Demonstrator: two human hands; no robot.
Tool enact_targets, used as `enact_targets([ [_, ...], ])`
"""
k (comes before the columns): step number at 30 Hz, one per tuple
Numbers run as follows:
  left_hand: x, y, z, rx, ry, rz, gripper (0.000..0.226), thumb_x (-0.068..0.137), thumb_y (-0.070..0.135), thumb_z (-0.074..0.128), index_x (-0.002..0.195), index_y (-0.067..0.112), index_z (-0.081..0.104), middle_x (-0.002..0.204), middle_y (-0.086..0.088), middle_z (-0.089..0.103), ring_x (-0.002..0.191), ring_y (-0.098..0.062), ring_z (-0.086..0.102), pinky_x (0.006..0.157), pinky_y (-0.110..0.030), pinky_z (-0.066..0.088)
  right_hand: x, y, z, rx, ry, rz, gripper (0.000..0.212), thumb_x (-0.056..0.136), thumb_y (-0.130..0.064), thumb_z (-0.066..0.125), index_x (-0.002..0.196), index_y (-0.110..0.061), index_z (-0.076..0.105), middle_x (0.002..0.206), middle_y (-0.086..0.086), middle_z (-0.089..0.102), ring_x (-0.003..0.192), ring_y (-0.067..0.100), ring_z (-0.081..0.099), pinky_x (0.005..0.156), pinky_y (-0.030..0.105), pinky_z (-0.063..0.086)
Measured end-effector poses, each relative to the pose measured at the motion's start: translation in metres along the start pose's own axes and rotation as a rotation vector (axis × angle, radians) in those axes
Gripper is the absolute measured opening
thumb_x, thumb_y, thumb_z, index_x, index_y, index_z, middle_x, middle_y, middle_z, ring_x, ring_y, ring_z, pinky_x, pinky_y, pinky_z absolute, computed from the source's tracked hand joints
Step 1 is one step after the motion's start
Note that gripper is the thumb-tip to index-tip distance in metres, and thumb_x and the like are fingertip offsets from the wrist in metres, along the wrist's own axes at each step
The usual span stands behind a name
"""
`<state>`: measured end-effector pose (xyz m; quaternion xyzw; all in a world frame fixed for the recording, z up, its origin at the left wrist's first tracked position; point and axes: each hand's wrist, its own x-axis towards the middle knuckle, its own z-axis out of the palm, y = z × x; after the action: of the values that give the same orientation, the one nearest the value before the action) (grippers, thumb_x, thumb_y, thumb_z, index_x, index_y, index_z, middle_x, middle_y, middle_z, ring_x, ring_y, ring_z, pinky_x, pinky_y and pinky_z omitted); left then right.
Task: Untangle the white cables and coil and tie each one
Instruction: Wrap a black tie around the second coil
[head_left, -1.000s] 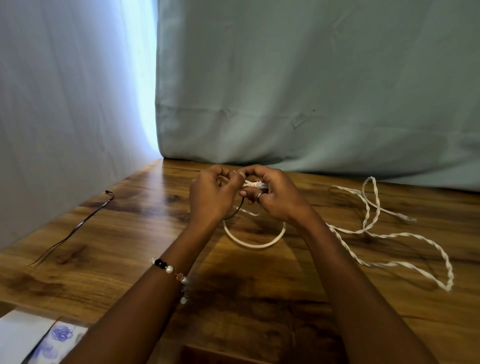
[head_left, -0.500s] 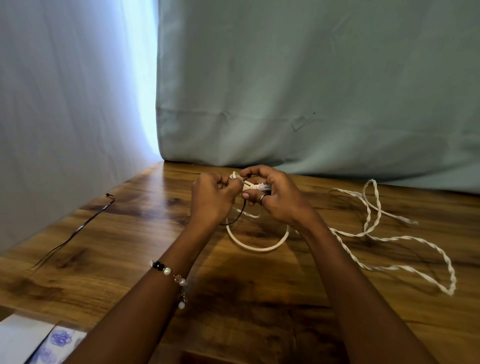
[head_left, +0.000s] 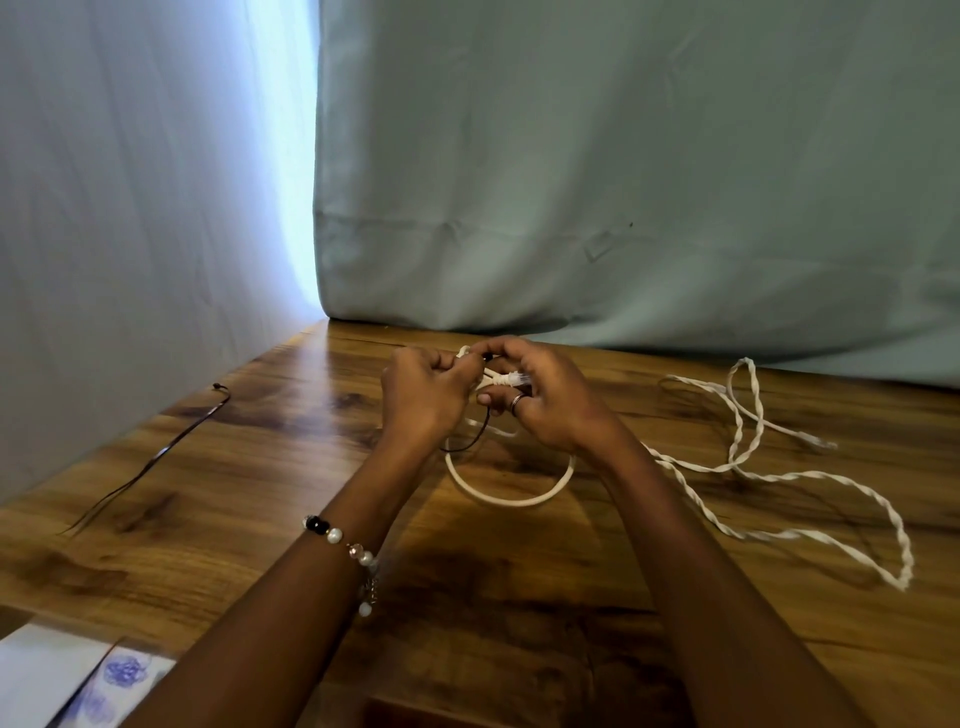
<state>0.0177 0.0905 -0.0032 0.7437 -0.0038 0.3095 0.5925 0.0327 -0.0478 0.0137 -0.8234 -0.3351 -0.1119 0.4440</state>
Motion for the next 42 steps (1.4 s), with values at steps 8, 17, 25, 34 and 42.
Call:
enact_targets([
  [8, -0.004, -0.001, 0.006, -0.021, 0.051, -0.021, 0.029, 0.084, 0.023, 0.066, 0.059, 0.008, 0.068, 0.053, -0.006, 0.063, 0.051, -0.015, 0.054, 0.055, -0.035, 0.044, 0.000, 0.000, 0.001, 0.032, 0.007, 0.014, 0.043, 0.084, 0.000, 0.067, 0.124, -0.013, 0.057, 0.111, 0.005, 0.066, 0.081, 0.004, 0.063, 0.076, 0.025, 0.055],
  [17, -0.007, -0.002, 0.011, -0.047, 0.056, -0.003, 0.039, 0.091, 0.029, 0.058, 0.062, 0.005, 0.066, 0.056, -0.009, 0.066, 0.056, -0.030, 0.062, 0.057, -0.041, 0.050, 0.003, 0.002, 0.006, 0.146, 0.044, 0.020, 0.047, 0.084, 0.007, 0.064, 0.128, -0.006, 0.058, 0.114, 0.007, 0.068, 0.084, 0.007, 0.064, 0.076, 0.024, 0.054],
  [25, -0.006, 0.000, 0.007, -0.053, 0.066, 0.011, 0.040, 0.089, 0.036, 0.055, 0.067, 0.005, 0.067, 0.064, -0.017, 0.066, 0.062, -0.036, 0.062, 0.062, -0.049, 0.050, 0.006, 0.001, 0.006, 0.243, 0.056, 0.059, 0.058, 0.084, 0.011, 0.063, 0.135, -0.010, 0.048, 0.089, -0.006, 0.063, 0.064, -0.004, 0.061, 0.069, 0.019, 0.053],
  [34, 0.006, -0.004, 0.000, 0.100, -0.118, 0.150, 0.035, 0.079, 0.058, 0.042, 0.072, 0.030, 0.062, 0.117, -0.005, 0.057, 0.121, -0.029, 0.047, 0.105, -0.047, 0.036, 0.001, -0.003, 0.001, 0.243, 0.072, 0.088, 0.031, 0.090, 0.009, 0.056, 0.114, -0.008, 0.063, 0.080, -0.007, 0.063, 0.057, -0.008, 0.057, 0.056, 0.012, 0.047],
  [42, -0.002, -0.004, -0.001, 0.182, -0.270, 0.474, 0.015, 0.098, 0.031, 0.035, 0.095, 0.020, 0.045, 0.089, 0.002, 0.060, 0.083, -0.013, 0.060, 0.071, -0.032, 0.045, 0.001, -0.005, -0.001, 0.441, 0.131, 0.115, 0.017, 0.091, 0.000, 0.060, 0.101, -0.009, 0.070, 0.073, 0.005, 0.065, 0.049, 0.006, 0.047, 0.051, 0.023, 0.041],
])
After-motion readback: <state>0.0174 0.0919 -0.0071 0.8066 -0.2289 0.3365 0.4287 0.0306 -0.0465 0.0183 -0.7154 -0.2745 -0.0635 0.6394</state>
